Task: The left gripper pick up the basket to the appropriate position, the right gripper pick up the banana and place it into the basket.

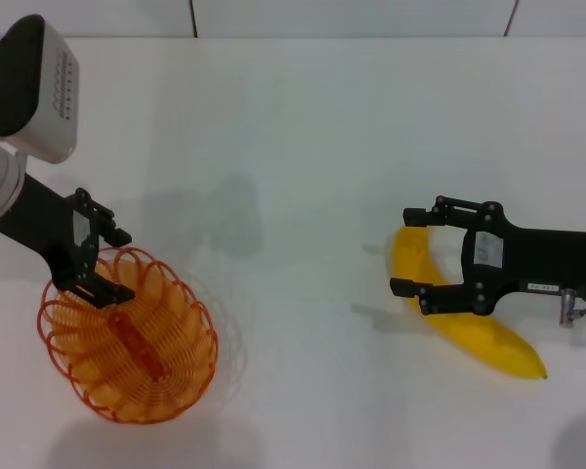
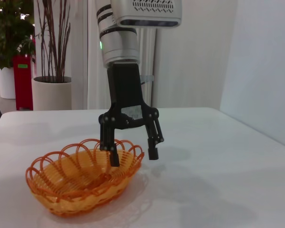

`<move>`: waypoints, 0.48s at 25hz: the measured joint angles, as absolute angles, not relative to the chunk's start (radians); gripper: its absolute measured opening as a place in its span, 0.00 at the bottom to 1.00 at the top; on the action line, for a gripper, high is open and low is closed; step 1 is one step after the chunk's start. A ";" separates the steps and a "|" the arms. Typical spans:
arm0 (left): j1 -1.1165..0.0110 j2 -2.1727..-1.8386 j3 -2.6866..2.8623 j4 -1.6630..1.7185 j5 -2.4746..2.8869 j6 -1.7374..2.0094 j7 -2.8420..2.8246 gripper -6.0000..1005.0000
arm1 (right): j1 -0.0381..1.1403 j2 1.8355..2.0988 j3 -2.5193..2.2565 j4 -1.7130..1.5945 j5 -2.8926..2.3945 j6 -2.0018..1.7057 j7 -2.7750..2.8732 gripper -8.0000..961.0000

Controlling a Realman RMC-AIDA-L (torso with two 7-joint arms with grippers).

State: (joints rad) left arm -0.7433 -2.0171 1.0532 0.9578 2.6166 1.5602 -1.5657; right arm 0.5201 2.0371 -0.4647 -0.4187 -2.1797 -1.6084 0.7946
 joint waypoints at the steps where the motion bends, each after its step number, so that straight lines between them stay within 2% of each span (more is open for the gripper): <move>1: -0.743 -2.017 1.053 0.958 2.617 1.560 -1.566 0.87 | 0.520 2.037 -0.465 -0.419 -2.180 -1.608 0.795 0.89; 2: -0.744 -2.019 1.053 0.958 2.621 1.560 -1.568 0.87 | 0.520 2.037 -0.465 -0.419 -2.180 -1.608 0.795 0.89; 6: -0.752 -2.027 1.054 0.957 2.636 1.553 -1.573 0.72 | 0.520 2.038 -0.465 -0.418 -2.180 -1.606 0.795 0.89; 9: -0.754 -2.029 1.054 0.957 2.636 1.545 -1.580 0.51 | 0.520 2.039 -0.465 -0.418 -2.180 -1.602 0.795 0.89; 12: -0.754 -2.028 1.066 0.957 2.639 1.543 -1.593 0.45 | 0.520 2.039 -0.465 -0.417 -2.180 -1.601 0.795 0.89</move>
